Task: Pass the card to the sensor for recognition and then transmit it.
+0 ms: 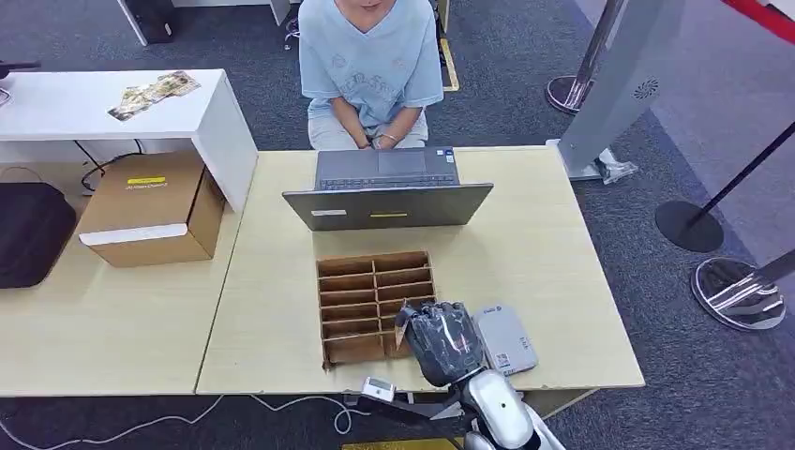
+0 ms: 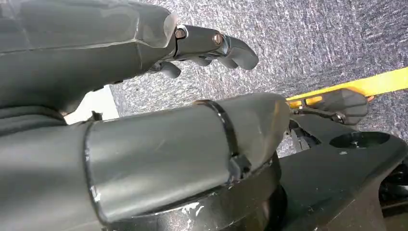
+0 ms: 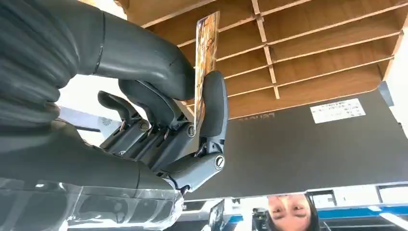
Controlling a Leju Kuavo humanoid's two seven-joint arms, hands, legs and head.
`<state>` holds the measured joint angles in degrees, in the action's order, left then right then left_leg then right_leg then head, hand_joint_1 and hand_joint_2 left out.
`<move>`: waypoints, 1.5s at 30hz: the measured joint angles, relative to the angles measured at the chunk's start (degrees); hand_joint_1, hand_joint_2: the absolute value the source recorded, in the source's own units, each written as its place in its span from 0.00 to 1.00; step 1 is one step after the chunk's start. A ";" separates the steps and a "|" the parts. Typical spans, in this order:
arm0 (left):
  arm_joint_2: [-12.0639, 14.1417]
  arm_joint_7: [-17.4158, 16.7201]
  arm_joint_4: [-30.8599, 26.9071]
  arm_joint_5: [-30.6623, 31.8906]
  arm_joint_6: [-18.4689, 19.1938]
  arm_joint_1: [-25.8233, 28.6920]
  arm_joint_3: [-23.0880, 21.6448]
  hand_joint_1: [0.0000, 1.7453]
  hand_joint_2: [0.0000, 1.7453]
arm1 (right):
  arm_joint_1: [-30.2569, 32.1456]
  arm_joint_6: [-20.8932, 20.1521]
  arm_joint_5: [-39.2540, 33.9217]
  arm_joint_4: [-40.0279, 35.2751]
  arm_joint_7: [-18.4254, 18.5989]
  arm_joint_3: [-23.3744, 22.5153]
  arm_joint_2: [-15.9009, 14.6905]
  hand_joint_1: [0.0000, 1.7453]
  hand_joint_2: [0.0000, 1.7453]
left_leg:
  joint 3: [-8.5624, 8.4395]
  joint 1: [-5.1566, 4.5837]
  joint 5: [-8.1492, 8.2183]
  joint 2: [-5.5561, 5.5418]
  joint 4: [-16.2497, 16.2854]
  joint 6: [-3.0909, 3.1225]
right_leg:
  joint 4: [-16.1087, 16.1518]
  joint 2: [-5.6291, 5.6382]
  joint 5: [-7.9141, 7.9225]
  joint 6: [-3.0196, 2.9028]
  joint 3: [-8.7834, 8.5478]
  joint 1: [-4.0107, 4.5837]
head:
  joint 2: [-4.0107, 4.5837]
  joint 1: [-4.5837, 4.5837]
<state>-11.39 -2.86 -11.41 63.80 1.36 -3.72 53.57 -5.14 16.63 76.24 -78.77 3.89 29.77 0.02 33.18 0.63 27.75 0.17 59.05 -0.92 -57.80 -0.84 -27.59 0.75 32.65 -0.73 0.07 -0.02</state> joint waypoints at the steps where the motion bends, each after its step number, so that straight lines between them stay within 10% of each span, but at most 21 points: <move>1: 0.00 0.00 0.00 0.02 0.02 0.00 0.00 0.00 0.00 | 0.03 0.42 -0.24 0.00 -0.22 0.00 0.00 1.00 1.00 | 0.00 0.00 0.00 0.00 0.00 0.00 | 0.00 0.00 0.00 0.00 0.00 0.00 | 0.00 0.00; 37: -0.17 0.00 0.00 0.87 -0.35 -0.08 0.00 0.00 0.00 | 2.13 18.18 -8.63 -4.70 -10.03 -2.01 0.63 1.00 1.00 | 0.00 0.00 0.00 0.00 0.00 0.00 | 0.00 0.00 0.00 0.00 0.00 0.00 | 0.00 0.00; 41: -0.17 0.00 0.00 0.96 -0.37 -0.10 0.00 0.00 0.00 | 2.27 17.88 -16.54 -5.07 -13.99 -2.01 0.63 1.00 1.00 | 0.00 0.00 0.00 0.00 0.00 0.00 | 0.00 0.00 0.00 0.00 0.00 0.00 | 0.00 0.00; 45: -0.15 0.00 0.00 0.96 -0.37 -0.10 0.00 0.00 0.00 | 2.38 8.41 -37.34 -5.99 -19.42 -2.03 0.66 1.00 1.00 | 0.00 0.00 0.00 0.00 0.00 0.00 | 0.00 0.00 0.00 0.00 0.00 0.00 | -0.02 0.02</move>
<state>-11.54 -2.86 -11.41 64.76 0.98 -3.83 53.57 -2.76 25.05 38.90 -84.76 -15.53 27.74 0.68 33.18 0.62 27.75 0.17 59.05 -0.92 -57.80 -0.83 -27.59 0.75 32.65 -0.73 0.05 0.00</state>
